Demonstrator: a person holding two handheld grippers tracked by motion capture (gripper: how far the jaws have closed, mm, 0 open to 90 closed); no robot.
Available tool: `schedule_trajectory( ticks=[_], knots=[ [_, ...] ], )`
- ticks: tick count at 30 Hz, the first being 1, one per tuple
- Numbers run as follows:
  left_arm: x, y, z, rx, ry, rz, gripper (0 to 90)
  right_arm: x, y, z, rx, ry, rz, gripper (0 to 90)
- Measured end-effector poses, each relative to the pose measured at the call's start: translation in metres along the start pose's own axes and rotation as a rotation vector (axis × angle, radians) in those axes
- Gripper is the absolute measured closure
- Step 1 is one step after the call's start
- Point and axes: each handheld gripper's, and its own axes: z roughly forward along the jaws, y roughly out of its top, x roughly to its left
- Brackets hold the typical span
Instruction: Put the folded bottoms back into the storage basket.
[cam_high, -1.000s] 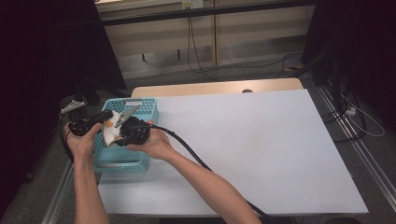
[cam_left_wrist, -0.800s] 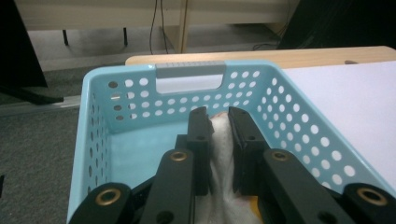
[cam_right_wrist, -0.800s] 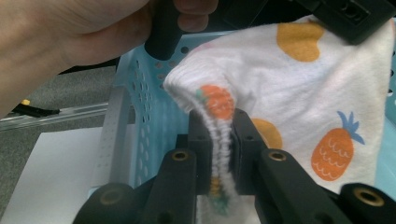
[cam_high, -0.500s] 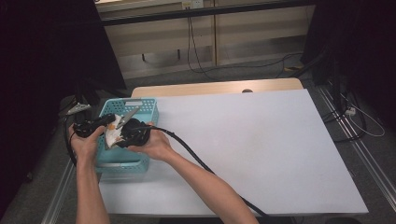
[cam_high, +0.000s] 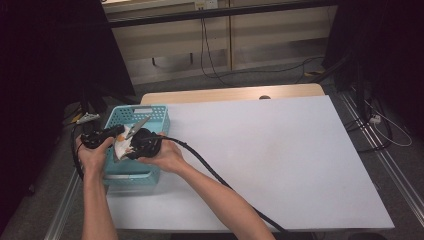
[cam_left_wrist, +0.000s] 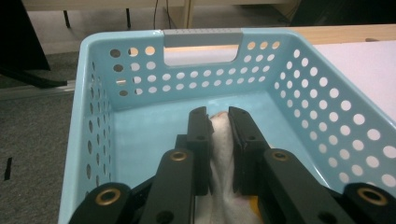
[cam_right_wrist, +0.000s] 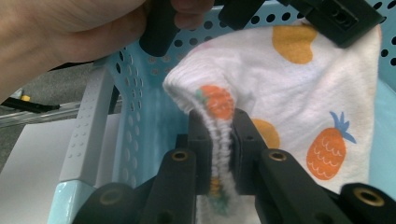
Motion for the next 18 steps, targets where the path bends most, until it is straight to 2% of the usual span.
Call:
schedule_trajectory(
  ticks=[18],
  knots=[
    [0.0010,-0.0043,0.0069,0.035,0.009,0.008,79.8,0.0012,-0.0027,0.0058,0.014,0.003,-0.008,80.7]
  ],
)
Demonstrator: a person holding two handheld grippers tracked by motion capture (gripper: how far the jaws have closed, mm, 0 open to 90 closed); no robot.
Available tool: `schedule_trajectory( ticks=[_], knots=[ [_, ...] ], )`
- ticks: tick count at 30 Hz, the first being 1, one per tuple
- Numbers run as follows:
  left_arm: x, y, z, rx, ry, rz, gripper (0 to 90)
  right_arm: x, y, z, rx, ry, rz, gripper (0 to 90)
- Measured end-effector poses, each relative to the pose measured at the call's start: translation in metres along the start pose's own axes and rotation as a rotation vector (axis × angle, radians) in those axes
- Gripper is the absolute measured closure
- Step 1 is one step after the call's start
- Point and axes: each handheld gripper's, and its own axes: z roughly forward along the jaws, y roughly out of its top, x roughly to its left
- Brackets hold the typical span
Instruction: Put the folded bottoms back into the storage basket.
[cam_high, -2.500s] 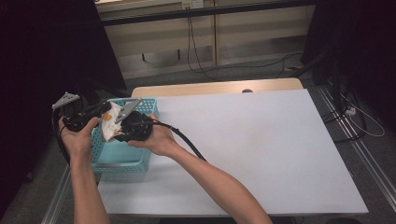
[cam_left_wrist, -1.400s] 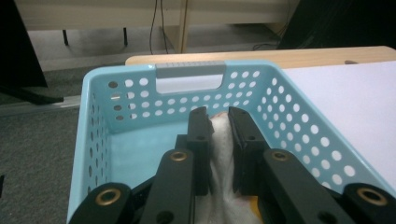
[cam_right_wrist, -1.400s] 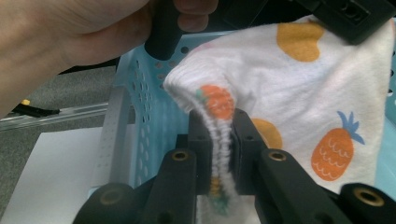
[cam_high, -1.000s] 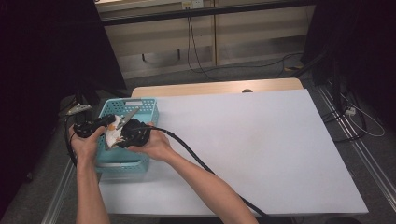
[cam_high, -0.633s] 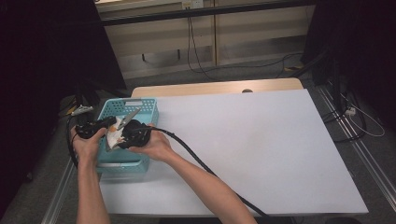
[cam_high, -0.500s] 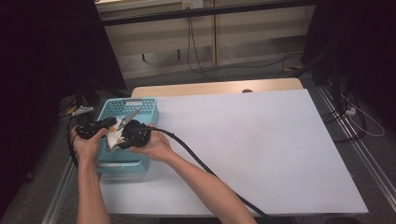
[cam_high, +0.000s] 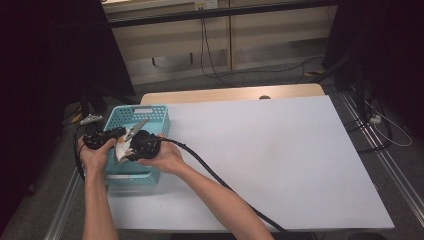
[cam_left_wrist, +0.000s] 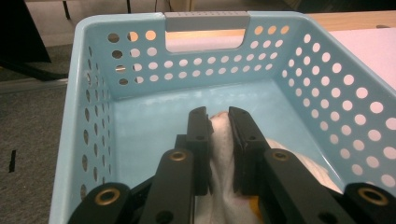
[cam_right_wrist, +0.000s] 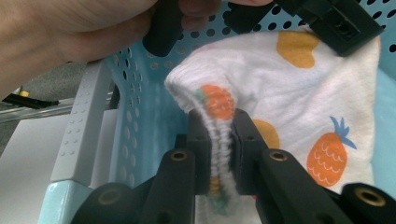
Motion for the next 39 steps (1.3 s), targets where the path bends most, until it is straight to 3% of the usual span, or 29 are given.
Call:
schedule_trajectory(
  ticks=[10,14,18,28,33,39],
  knots=[
    [0.001,-0.001,0.000,-0.011,0.012,-0.011,74.3,0.000,-0.001,0.001,-0.013,0.008,0.011,74.6],
    [0.002,0.000,-0.001,-0.027,0.024,-0.030,61.6,-0.001,-0.001,0.001,-0.023,0.007,0.021,67.3],
    [0.004,0.001,-0.004,-0.058,0.060,-0.061,39.2,-0.002,0.000,-0.001,-0.034,-0.024,0.033,53.2],
    [0.000,0.007,-0.010,-0.104,0.098,-0.036,9.7,-0.005,-0.003,-0.008,-0.054,-0.047,0.044,38.5],
    [-0.003,0.010,-0.012,-0.111,0.095,-0.005,4.3,-0.004,-0.003,-0.010,-0.075,-0.048,0.048,32.8],
    [-0.002,0.008,-0.018,-0.133,0.098,-0.007,3.6,-0.004,-0.003,-0.015,-0.101,-0.067,0.064,22.4]
  ],
)
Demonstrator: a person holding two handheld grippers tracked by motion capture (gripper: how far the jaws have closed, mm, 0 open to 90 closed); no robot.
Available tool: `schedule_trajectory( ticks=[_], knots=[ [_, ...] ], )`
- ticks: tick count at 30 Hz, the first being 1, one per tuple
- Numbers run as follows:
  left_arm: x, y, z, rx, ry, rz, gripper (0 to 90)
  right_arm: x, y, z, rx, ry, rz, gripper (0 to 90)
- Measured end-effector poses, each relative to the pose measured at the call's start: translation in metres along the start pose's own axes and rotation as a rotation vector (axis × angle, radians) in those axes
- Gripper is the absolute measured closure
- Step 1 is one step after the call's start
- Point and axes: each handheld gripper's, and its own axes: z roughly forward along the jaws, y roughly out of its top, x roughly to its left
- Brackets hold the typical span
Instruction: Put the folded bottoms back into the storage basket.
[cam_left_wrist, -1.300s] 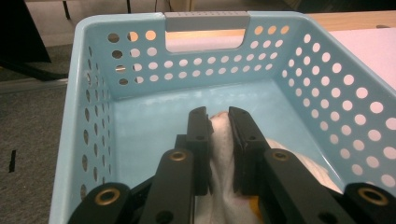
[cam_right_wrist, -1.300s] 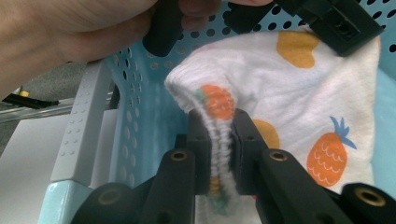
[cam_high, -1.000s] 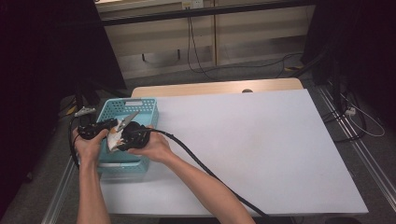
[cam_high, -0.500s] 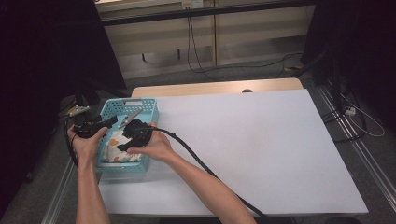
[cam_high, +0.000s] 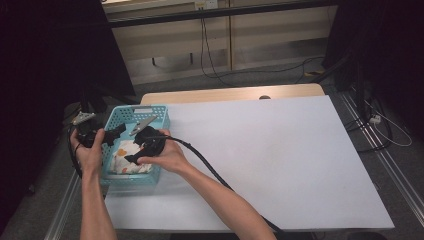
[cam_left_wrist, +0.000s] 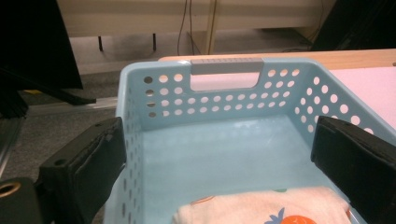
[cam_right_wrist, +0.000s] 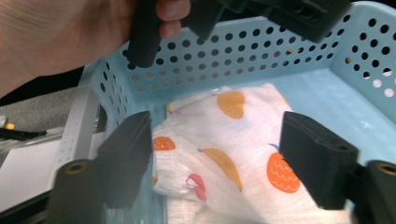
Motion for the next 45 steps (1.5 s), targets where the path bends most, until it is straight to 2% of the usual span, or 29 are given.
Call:
schedule_trajectory(
  ticks=[3,5,9,12,14,18,20,22,24,27,29,30,31,34,37,40,42,45],
  knots=[
    [0.001,0.002,-0.006,-0.022,-0.005,-0.004,3.4,0.000,0.001,-0.003,-0.005,-0.013,0.011,13.1],
    [-0.001,0.004,-0.009,-0.033,-0.009,0.000,3.6,0.000,0.001,-0.005,-0.002,-0.011,0.010,10.2],
    [-0.004,0.006,-0.013,-0.041,-0.026,-0.008,3.7,0.000,0.001,-0.009,-0.011,-0.033,0.014,10.0],
    [-0.008,0.007,-0.014,-0.029,-0.031,0.003,4.5,-0.001,0.000,-0.012,-0.018,-0.050,0.031,9.7],
    [-0.011,0.009,-0.017,-0.022,-0.029,0.019,4.9,-0.002,-0.002,-0.014,-0.021,-0.045,0.039,10.1],
    [-0.018,0.014,-0.023,-0.038,-0.030,0.027,4.9,-0.003,-0.005,-0.021,-0.048,-0.066,0.055,10.3],
    [-0.021,0.015,-0.025,-0.037,-0.025,0.042,4.9,-0.002,-0.006,-0.025,-0.051,-0.084,0.046,10.2],
    [-0.023,0.015,-0.027,-0.046,-0.030,0.028,5.0,-0.002,-0.009,-0.028,-0.058,-0.107,0.046,10.2],
    [-0.027,0.016,-0.028,-0.014,-0.001,0.064,5.4,-0.003,-0.011,-0.030,-0.065,-0.108,0.062,10.0],
    [-0.029,0.013,-0.033,-0.024,-0.015,0.055,5.8,-0.004,-0.014,-0.033,-0.077,-0.122,0.069,9.9],
    [-0.036,0.013,-0.033,-0.011,-0.026,0.044,6.4,-0.005,-0.015,-0.035,-0.076,-0.129,0.066,9.8],
    [-0.041,0.013,-0.033,0.006,-0.029,0.086,6.6,-0.005,-0.016,-0.035,-0.075,-0.138,0.062,9.8],
    [-0.047,0.014,-0.033,0.003,-0.031,0.110,6.6,-0.005,-0.016,-0.036,-0.070,-0.144,0.059,9.8],
    [-0.057,0.016,-0.035,-0.013,-0.062,0.119,6.5,-0.005,-0.017,-0.038,-0.070,-0.148,0.055,9.8],
    [-0.062,0.014,-0.035,0.009,-0.046,0.129,6.1,-0.003,-0.020,-0.042,-0.072,-0.151,0.049,9.8],
    [-0.066,0.010,-0.037,0.015,-0.039,0.138,6.0,-0.002,-0.022,-0.047,-0.078,-0.168,0.041,9.8],
    [-0.068,0.007,-0.039,0.013,-0.051,0.143,5.9,-0.002,-0.024,-0.050,-0.082,-0.168,0.047,9.7],
    [-0.070,0.002,-0.041,0.013,-0.037,0.152,5.9,-0.001,-0.026,-0.054,-0.086,-0.176,0.043,9.8]
  ],
)
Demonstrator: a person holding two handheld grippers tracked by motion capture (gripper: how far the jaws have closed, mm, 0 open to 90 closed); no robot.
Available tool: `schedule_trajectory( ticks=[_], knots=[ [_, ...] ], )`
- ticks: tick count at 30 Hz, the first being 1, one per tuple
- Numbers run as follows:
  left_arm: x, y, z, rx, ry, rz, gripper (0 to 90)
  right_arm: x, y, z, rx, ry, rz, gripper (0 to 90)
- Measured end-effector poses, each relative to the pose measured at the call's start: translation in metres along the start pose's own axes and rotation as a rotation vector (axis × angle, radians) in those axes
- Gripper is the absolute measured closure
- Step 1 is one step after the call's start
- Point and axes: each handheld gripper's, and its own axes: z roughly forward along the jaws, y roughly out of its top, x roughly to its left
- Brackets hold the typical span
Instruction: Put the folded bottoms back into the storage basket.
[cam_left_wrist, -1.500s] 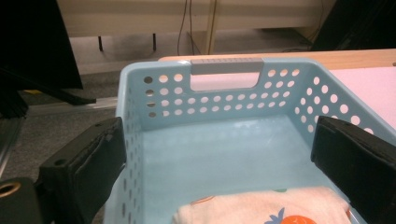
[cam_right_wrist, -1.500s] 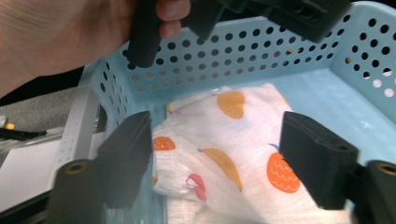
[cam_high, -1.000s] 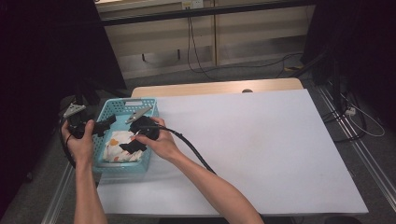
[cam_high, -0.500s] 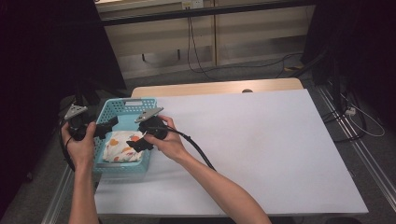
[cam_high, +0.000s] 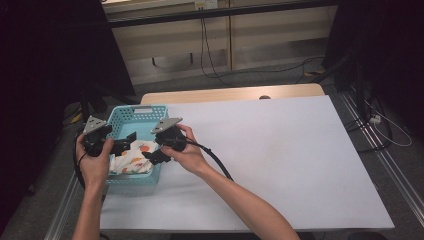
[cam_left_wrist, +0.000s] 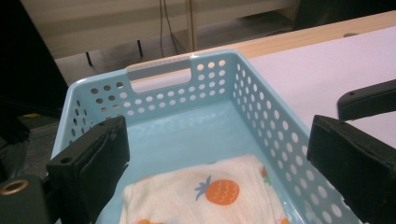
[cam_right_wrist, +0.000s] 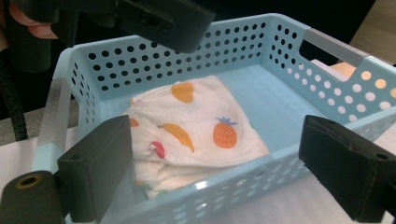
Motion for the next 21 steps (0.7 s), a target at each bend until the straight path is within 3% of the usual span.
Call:
schedule_trajectory(
  ticks=[3,10,12,17,21],
  knots=[
    [-0.002,-0.006,-0.003,0.004,0.017,-0.002,5.9,0.001,-0.003,-0.005,0.007,-0.005,0.004,9.4],
    [-0.005,-0.013,-0.013,-0.022,-0.022,-0.022,5.7,-0.003,-0.014,-0.018,-0.012,-0.030,0.018,9.2],
    [-0.006,-0.015,-0.013,-0.012,-0.005,-0.005,5.7,-0.004,-0.017,-0.021,-0.015,-0.034,0.021,7.9],
    [-0.015,-0.021,-0.017,-0.015,-0.031,0.002,5.7,-0.005,-0.026,-0.031,-0.019,-0.049,0.022,7.0],
    [-0.021,-0.027,-0.021,-0.016,-0.028,0.010,5.7,-0.006,-0.029,-0.041,-0.032,-0.067,0.029,7.0]
  ],
)
